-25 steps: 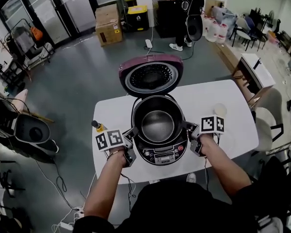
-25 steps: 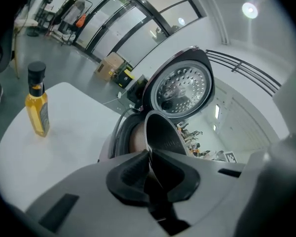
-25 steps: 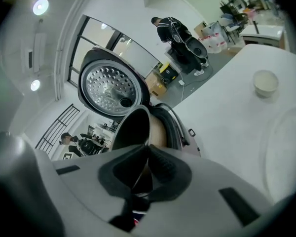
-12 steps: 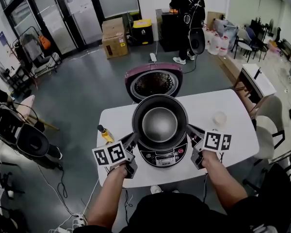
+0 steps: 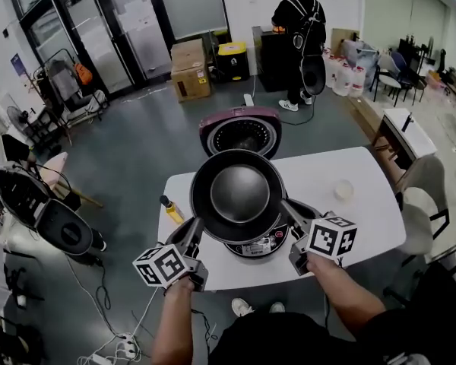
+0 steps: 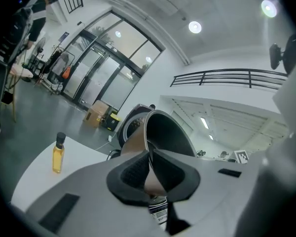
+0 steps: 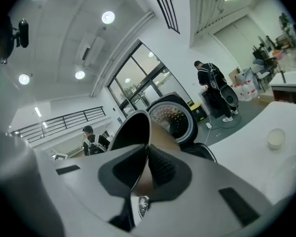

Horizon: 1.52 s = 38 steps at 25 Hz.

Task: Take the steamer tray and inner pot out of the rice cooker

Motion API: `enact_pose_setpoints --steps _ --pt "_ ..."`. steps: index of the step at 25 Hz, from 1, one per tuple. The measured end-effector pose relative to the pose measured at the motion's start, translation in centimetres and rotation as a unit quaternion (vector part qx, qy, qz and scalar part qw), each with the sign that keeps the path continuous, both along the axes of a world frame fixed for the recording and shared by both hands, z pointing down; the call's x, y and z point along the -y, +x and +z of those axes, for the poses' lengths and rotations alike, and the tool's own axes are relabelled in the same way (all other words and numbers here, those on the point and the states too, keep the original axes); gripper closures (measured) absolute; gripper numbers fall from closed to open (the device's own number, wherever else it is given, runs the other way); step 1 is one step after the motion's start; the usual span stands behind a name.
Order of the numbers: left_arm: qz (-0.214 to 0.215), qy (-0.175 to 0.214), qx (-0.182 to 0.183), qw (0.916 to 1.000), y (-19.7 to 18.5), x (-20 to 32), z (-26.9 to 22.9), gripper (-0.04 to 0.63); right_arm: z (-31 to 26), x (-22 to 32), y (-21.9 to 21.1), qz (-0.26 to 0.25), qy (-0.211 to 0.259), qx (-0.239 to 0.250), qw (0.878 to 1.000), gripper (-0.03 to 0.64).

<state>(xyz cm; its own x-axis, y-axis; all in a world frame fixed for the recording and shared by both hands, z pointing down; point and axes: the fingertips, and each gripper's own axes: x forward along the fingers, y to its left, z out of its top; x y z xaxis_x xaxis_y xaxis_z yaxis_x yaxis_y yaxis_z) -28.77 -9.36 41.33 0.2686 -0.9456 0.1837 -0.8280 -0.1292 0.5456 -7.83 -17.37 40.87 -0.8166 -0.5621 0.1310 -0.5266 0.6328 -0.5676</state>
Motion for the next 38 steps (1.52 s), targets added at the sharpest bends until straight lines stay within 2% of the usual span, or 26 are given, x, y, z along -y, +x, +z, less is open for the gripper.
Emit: enact_pose_setpoints --steps 5,12,22,27,38 --pt "-0.018 0.036 0.019 0.999 -1.8 -1.9 -2.5 0.571 -1.8 -1.1 -2.1 -0.019 0.017 0.025 0.999 0.595" --pt "-0.046 0.034 0.015 0.9983 -7.4 -5.4 -2.3 0.569 -2.0 -3.5 -8.2 -0.054 0.021 0.029 0.998 0.595" --pt "-0.079 -0.011 -0.012 0.9967 -16.8 -10.2 1.8 0.569 1.5 -7.2 -18.2 -0.086 -0.014 0.004 0.996 0.594" --pt "-0.078 -0.042 -0.025 0.9958 -20.7 -11.7 4.6 0.569 4.2 -8.7 -22.2 -0.092 -0.035 -0.01 0.995 0.592" --pt "-0.072 -0.116 -0.078 0.9876 -23.3 -14.0 13.2 0.569 12.2 -10.7 -24.8 -0.085 -0.107 -0.054 0.989 0.592"
